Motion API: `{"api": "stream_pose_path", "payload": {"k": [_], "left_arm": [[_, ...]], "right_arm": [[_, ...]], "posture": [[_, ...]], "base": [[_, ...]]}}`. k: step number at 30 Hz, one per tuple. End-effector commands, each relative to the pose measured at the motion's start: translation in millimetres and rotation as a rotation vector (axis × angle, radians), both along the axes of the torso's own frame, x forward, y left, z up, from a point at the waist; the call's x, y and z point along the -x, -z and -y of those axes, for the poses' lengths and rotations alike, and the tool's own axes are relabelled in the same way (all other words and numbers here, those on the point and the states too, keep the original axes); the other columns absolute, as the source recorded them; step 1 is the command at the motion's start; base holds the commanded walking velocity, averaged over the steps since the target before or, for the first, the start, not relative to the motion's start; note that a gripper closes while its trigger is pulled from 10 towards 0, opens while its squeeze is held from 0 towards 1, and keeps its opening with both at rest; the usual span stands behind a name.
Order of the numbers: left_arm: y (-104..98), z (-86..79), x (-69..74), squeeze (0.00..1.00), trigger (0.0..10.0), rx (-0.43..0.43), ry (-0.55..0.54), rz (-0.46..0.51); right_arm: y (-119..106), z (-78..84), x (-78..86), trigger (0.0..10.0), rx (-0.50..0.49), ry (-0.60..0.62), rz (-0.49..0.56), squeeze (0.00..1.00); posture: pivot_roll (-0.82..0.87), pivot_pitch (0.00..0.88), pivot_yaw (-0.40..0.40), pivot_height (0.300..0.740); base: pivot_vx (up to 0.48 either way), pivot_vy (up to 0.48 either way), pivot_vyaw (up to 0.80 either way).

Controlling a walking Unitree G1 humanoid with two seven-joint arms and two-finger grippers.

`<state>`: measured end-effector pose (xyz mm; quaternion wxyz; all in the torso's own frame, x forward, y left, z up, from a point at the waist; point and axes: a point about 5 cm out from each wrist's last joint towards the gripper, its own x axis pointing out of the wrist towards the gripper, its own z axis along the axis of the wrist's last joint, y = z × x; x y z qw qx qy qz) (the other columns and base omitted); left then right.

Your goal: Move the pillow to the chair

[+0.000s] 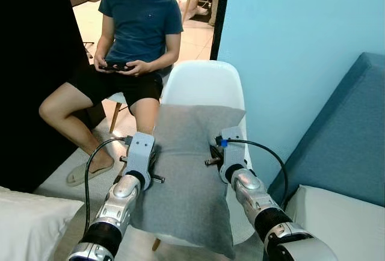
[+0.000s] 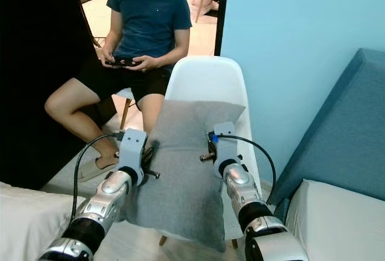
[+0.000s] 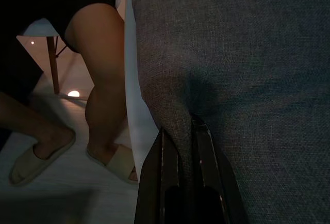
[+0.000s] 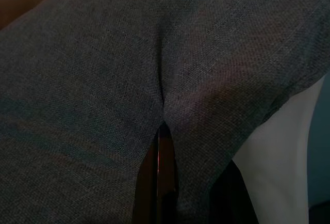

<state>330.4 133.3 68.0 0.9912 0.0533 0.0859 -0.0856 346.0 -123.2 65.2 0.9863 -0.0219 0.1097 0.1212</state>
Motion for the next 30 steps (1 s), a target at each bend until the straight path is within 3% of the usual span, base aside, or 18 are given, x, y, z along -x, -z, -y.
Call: {"api": "stream_pose_path", "payload": {"k": [1,13,30], "left_arm": [[1.5,-29.8,-0.1,0.00,10.0,-0.038,-0.133,0.000],[4.5,-29.1,-0.6,0.00,10.0,-0.061,-0.116,-0.004],[1.9,-28.3,-3.4,0.00,10.0,-0.058,-0.115,0.003]], "right_arm": [[0.9,27.1,-0.4,10.0,-0.005,0.139,-0.001,0.00],[6.8,30.0,3.3,10.0,0.015,0.149,-0.019,0.00],[5.0,29.3,1.9,10.0,0.030,0.150,-0.011,0.00]], "posture": [[0.00,0.036,-0.026,0.692],[0.00,0.024,-0.013,0.637],[0.00,0.033,-0.017,0.637]], "base": [[0.000,0.000,0.00],[0.000,0.000,0.00],[0.000,0.000,0.00]]}}
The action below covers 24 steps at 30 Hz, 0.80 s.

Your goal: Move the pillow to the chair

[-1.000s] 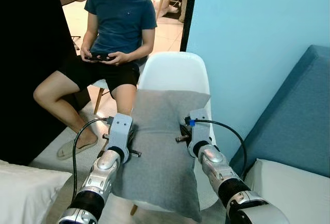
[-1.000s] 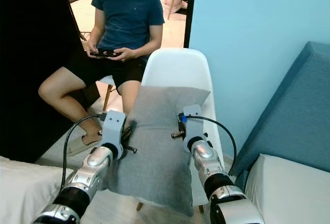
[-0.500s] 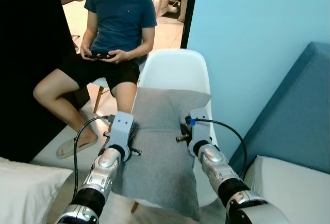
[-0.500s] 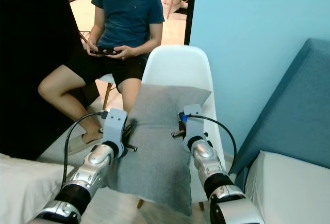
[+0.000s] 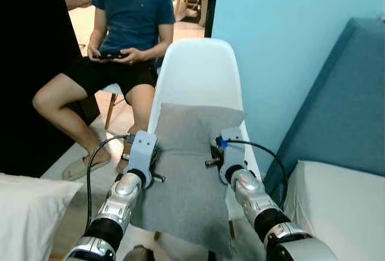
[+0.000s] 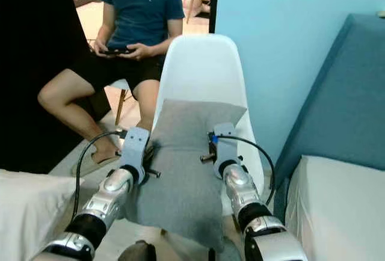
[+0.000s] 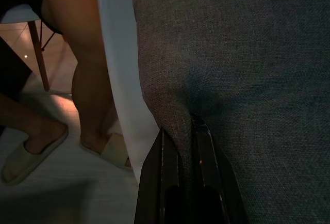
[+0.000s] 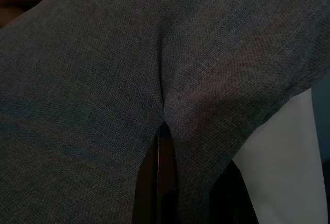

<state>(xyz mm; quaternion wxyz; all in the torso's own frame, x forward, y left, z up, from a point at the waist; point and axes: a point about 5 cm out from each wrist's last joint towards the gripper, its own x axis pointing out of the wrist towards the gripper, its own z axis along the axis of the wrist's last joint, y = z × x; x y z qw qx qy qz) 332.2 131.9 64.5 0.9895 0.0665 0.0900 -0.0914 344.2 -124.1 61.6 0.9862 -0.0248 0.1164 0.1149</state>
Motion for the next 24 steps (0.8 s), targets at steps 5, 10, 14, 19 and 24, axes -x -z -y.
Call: {"api": "stream_pose_path", "payload": {"k": [5,10,14,19,24], "left_arm": [[-12,-33.9,-6.7,0.00,10.0,-0.049,-0.122,0.049],[-20,-41.0,-14.6,0.00,10.0,-0.089,-0.125,0.054],[-30,-47.1,-21.2,0.00,10.0,-0.113,-0.140,0.073],[-36,-50.4,-26.2,0.00,10.0,-0.123,-0.146,0.081],[-43,-49.5,-32.3,0.00,10.0,-0.108,-0.164,0.091]], "right_arm": [[-6,28.7,-5.0,10.0,0.024,0.124,0.015,0.00],[-16,25.6,-12.9,10.0,0.035,0.104,0.030,0.00],[-26,22.8,-20.4,10.0,0.044,0.081,0.046,0.00],[-37,18.6,-27.5,10.0,0.032,0.061,0.060,0.00],[-50,14.1,-35.4,10.0,0.058,0.050,0.086,0.00]], "posture": [[0.00,0.075,-0.039,0.637],[0.01,0.143,-0.050,0.637],[0.01,0.191,-0.051,0.637],[0.01,0.225,-0.051,0.627],[0.01,0.239,-0.057,0.618]], "base": [[0.000,0.000,0.00],[0.000,0.000,0.00],[0.000,0.000,0.00],[0.000,0.000,0.00],[0.000,0.000,0.00]]}}
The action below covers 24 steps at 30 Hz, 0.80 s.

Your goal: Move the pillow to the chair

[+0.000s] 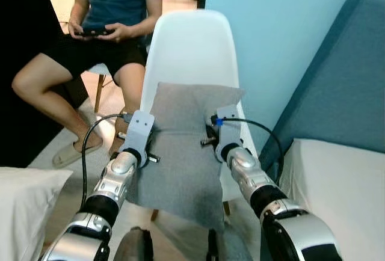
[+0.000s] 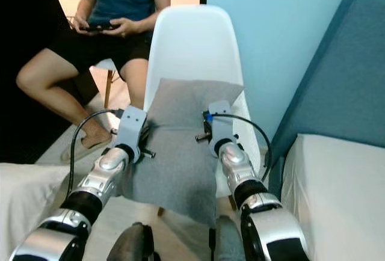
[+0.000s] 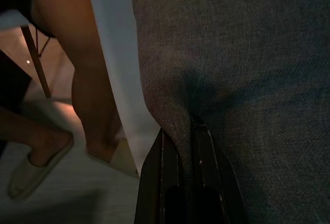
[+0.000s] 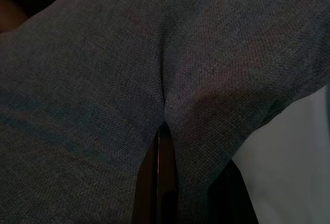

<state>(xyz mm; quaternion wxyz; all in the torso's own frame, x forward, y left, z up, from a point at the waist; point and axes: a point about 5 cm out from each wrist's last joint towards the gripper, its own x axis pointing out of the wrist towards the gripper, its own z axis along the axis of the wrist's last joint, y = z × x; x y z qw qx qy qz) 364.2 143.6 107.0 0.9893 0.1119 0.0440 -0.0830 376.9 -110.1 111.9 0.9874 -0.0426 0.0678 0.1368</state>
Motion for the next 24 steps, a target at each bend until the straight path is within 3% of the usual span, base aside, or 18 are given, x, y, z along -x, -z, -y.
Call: {"api": "stream_pose_path", "payload": {"k": [1,13,24], "left_arm": [[0,-37.8,-0.4,0.00,10.0,-0.017,-0.162,-0.003],[-18,-28.3,-11.8,0.00,10.0,-0.024,-0.114,0.034],[-31,-17.0,-22.4,0.00,10.0,-0.065,-0.065,0.041]], "right_arm": [[0,28.0,-2.8,10.0,0.035,0.102,-0.011,0.00],[-14,27.0,-9.5,10.0,-0.031,0.134,0.031,0.00],[-31,32.2,-18.6,10.0,0.013,0.180,0.053,0.00]], "posture": [[0.01,0.239,-0.057,0.618],[0.03,0.249,-0.047,0.603],[0.04,0.297,-0.026,0.603]], "base": [[0.000,0.000,0.00],[0.000,0.000,0.00],[0.000,0.000,0.00]]}}
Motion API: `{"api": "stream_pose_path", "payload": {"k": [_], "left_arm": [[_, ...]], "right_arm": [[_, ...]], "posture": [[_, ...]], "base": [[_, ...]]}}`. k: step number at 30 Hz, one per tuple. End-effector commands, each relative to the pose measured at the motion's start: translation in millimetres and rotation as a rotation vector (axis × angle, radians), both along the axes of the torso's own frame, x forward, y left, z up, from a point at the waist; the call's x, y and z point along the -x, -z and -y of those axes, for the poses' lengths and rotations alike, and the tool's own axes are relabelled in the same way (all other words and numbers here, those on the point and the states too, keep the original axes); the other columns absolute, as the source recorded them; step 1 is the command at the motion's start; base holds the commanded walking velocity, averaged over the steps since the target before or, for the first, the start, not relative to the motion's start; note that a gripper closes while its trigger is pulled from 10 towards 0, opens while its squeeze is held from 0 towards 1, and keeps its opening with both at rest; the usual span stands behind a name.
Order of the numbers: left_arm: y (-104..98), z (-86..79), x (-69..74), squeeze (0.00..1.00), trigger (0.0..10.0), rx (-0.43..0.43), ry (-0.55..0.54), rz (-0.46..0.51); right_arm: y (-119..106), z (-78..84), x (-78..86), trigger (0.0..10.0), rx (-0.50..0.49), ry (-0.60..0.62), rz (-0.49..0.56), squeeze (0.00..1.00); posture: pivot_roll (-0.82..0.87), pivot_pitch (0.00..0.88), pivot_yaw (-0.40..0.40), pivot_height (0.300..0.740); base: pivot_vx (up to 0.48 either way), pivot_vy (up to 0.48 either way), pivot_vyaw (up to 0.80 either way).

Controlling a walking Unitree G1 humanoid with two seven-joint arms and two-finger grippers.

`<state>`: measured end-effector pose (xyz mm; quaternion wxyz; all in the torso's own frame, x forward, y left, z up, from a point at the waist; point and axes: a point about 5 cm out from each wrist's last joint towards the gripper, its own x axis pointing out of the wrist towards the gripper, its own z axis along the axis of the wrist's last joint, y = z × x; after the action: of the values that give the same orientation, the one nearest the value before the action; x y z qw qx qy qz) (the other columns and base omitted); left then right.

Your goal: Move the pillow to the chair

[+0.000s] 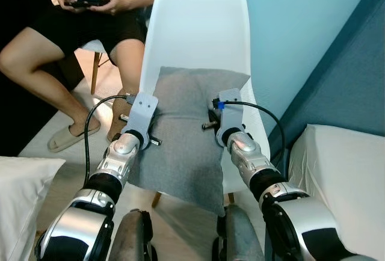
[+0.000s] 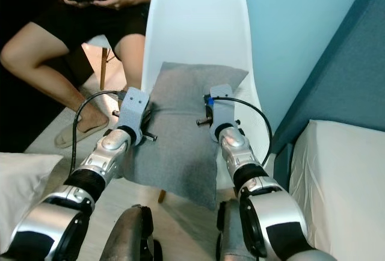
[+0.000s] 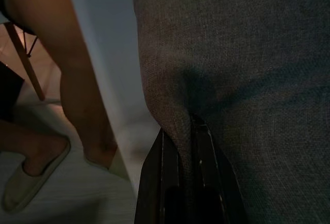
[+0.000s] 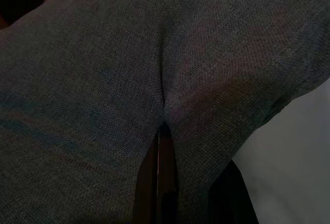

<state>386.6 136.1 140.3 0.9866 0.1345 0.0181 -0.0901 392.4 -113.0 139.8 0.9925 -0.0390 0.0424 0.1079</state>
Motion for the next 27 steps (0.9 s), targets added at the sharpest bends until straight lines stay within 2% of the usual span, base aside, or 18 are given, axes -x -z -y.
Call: {"api": "stream_pose_path", "payload": {"k": [1,11,17,23,24,25,26,27], "left_arm": [[1,-25.8,-0.9,0.00,10.0,-0.025,-0.094,-0.009],[-10,-30.4,-9.2,0.00,10.0,-0.049,-0.138,-0.013],[3,-28.7,-6.8,0.00,10.0,-0.083,-0.181,-0.080],[6,-25.3,-6.3,0.00,10.0,-0.052,-0.173,-0.103],[4,-24.8,-6.9,0.00,10.0,-0.041,-0.164,-0.100],[4,-24.8,-6.9,0.00,10.0,-0.041,-0.164,-0.100],[3,-24.4,-7.5,0.39,10.0,-0.026,-0.153,-0.095],[0,-25.2,-8.5,1.00,10.0,-0.005,-0.151,-0.088]], "right_arm": [[-5,29.6,-4.0,10.0,0.019,0.129,0.000,0.00],[-7,32.1,-7.4,10.0,0.002,0.185,-0.046,0.00],[0,31.5,-6.0,10.0,0.033,0.197,-0.106,0.00],[1,34.9,-5.7,10.0,0.009,0.218,-0.110,0.00],[0,36.5,-5.7,10.0,-0.011,0.222,-0.112,0.40],[0,36.5,-5.7,10.0,-0.011,0.222,-0.112,0.40],[0,40.9,-5.9,10.0,-0.022,0.248,-0.110,0.88],[-2,45.2,-6.4,10.0,-0.044,0.270,-0.103,1.00]], "posture": [[0.04,0.302,-0.024,0.603],[0.05,0.347,-0.007,0.603],[0.04,0.347,-0.008,0.603],[0.04,0.345,-0.010,0.603],[0.04,0.341,-0.009,0.603],[0.04,0.341,-0.009,0.603],[0.04,0.336,-0.008,0.603],[0.04,0.331,-0.007,0.603]], "base": [[0.000,0.000,0.00],[0.000,0.000,0.00],[0.000,0.000,0.00],[0.000,0.000,0.00],[0.000,0.000,0.00],[0.000,0.000,0.00],[0.000,0.000,0.00],[0.000,0.000,0.00]]}}
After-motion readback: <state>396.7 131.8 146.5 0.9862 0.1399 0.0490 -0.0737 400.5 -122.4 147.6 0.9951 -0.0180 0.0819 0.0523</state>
